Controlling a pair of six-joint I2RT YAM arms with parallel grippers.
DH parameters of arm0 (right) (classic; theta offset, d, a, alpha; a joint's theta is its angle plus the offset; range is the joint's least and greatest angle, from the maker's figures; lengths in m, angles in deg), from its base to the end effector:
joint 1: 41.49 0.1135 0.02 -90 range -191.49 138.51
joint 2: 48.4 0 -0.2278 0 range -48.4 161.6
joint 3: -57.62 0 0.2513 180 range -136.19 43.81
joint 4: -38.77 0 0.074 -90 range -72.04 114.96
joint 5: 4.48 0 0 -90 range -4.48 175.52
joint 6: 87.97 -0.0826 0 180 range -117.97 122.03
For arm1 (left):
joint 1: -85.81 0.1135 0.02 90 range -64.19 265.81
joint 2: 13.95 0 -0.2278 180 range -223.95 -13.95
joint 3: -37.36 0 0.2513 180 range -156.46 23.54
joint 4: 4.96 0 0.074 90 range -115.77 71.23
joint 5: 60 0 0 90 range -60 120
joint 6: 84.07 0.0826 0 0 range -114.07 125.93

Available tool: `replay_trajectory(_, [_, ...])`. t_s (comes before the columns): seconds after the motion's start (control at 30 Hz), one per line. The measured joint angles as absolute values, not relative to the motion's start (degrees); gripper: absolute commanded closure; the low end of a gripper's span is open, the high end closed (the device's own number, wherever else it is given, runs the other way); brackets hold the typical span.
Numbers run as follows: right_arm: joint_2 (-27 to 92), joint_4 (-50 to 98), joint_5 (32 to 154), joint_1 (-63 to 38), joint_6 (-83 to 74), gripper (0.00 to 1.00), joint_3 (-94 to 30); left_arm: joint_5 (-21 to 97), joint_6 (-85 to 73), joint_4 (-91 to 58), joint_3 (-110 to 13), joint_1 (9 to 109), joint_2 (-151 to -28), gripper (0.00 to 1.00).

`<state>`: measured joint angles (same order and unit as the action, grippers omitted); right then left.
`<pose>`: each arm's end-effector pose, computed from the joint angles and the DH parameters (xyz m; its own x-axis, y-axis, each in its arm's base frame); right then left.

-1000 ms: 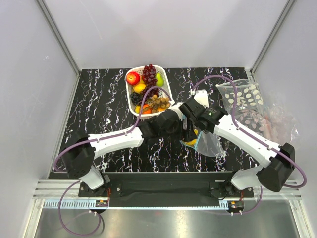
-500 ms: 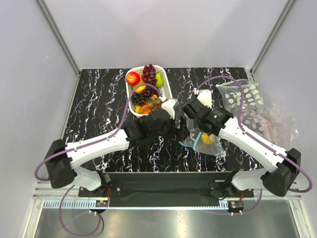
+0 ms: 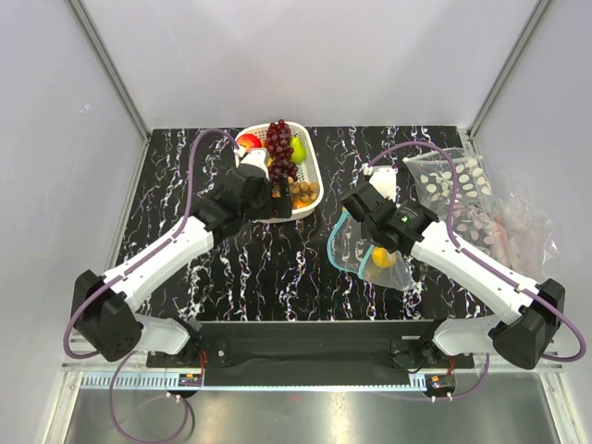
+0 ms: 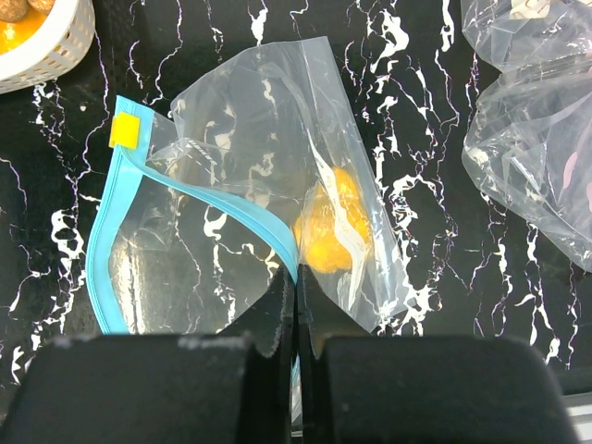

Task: Place the food in the zip-top bag and seal the zipper
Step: Place the fake fruit in the zipper food storage bag, then pick up the fake fruit from the bin.

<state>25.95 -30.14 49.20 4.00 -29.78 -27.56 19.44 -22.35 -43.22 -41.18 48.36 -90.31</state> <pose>0.2310 0.1652 0.2608 -0.6928 -0.0989 -0.7143 0.0119 0.9888 -0.1485 0.2814 -0.1964 0.2530 -0.6392 -0.0971 -0.7629 0.2014 0.9363 -0.2879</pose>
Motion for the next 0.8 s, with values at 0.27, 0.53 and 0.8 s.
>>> replay_trajectory(0.27, [25.03,-29.37,49.46,4.03,-29.48,1.00,-26.60,20.53,-20.64,-46.26,-49.95,60.56,-98.40,0.01])
replay_trajectory(0.53, [24.02,-28.32,49.75,4.05,-29.09,1.00,-25.38,20.79,-18.67,-50.41,-64.05,66.04,-111.20,0.14])
replay_trajectory(0.8, [22.97,-27.60,50.29,4.05,-28.60,0.99,-24.66,22.04,-17.73,-53.58,-70.01,66.30,-121.13,0.09])
